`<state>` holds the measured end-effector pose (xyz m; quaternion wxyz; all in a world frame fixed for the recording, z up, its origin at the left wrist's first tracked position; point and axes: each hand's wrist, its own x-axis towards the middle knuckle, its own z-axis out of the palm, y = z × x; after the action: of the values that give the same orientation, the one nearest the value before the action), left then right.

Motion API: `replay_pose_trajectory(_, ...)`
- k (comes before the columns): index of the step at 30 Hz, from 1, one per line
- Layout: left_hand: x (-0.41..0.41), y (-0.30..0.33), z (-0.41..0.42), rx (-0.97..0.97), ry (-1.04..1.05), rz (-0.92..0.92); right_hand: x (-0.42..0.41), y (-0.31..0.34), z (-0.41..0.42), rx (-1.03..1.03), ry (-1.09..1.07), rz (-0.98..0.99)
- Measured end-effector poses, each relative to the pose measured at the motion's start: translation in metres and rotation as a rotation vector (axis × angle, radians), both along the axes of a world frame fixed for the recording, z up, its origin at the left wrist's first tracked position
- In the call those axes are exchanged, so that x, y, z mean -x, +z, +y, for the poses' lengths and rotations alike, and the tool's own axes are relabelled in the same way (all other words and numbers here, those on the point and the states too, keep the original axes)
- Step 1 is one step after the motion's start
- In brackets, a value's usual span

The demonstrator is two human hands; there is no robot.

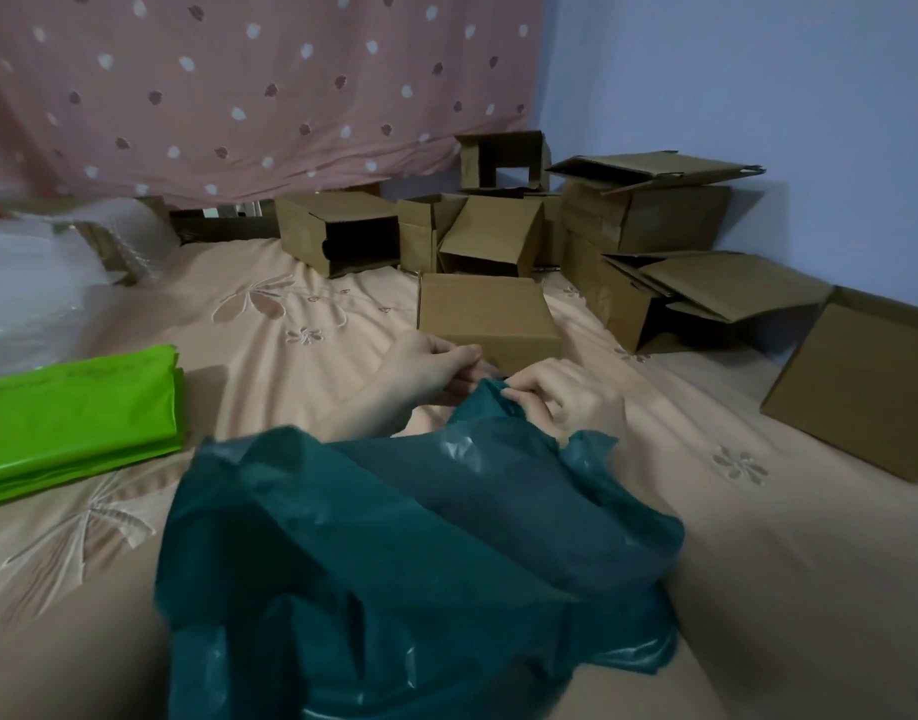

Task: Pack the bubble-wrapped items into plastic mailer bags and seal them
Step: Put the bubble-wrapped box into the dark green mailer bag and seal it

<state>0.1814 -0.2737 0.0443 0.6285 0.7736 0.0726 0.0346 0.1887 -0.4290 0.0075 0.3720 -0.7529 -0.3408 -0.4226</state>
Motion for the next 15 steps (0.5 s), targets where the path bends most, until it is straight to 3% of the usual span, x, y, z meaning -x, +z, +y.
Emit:
replay_pose_trajectory(3,-0.002,0.001,0.009,0.121,0.093,0.036,0.011,0.001,-0.005,-0.049,0.016,0.167)
replay_pose_trajectory(7,0.001,0.005,0.015,0.041,0.064,0.082,0.012,0.008,-0.009,-0.13,0.113,0.578)
replay_pose_trajectory(9,0.001,0.005,0.012,0.022,0.052,-0.02,0.001,0.01,-0.007,-0.18,0.064,0.641)
replay_pose_trajectory(12,-0.003,0.006,0.008,-0.063,0.114,-0.217,-0.023,0.006,-0.006,0.143,-0.117,0.486)
replay_pose_trajectory(15,-0.005,0.009,0.007,-0.041,-0.001,-0.235,-0.042,0.009,-0.008,0.451,-0.199,0.583)
